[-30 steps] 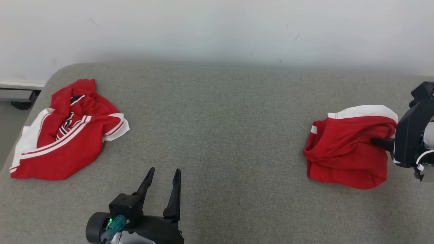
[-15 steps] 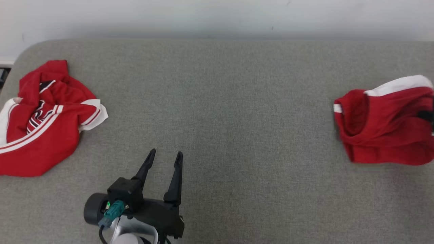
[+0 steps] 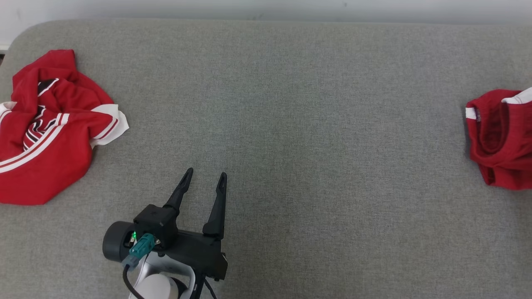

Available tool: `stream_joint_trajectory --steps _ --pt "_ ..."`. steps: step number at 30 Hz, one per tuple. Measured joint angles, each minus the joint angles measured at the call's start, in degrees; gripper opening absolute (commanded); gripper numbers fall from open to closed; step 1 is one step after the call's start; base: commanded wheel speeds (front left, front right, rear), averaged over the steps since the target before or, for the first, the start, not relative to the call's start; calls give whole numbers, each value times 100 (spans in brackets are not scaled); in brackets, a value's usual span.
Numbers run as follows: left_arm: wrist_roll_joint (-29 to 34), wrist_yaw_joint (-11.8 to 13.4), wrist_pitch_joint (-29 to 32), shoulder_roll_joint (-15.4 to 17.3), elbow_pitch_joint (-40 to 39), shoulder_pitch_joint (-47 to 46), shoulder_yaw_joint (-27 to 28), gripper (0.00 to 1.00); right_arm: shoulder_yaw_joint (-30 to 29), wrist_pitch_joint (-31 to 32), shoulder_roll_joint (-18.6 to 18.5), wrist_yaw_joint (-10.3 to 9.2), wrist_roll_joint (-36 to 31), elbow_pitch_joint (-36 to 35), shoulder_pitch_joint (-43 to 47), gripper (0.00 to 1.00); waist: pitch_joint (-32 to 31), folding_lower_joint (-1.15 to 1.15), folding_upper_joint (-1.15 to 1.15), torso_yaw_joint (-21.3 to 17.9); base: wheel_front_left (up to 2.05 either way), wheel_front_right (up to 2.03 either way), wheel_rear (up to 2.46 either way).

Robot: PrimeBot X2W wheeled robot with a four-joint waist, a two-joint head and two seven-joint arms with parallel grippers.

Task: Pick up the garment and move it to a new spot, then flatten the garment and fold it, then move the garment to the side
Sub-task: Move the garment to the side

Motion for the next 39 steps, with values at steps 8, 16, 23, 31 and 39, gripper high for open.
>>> stream_joint_trajectory --steps 8,16,23,31,39 --pt "0 0 -1 2 62 -5 20 100 288 -107 -27 0 -504 297 -239 100 42 0 0 40 0 0 0" --pt "-2 0 -3 -2 148 -8 27 100 527 -247 -102 15 -883 500 -377 100 -44 0 0 36 0 0 0" --pt "-30 0 -62 -7 264 -5 66 100 248 -882 490 213 -421 420 -498 100 -172 0 0 16 0 0 0" --pt "-75 8 -187 90 287 74 293 100 -321 -2276 1009 387 177 -185 10 100 -459 -1 -1 -31 0 0 0" --pt "-197 16 -264 163 258 427 465 100 -711 -3557 1416 241 348 -1068 896 100 -781 -1 -1 -181 0 0 0"
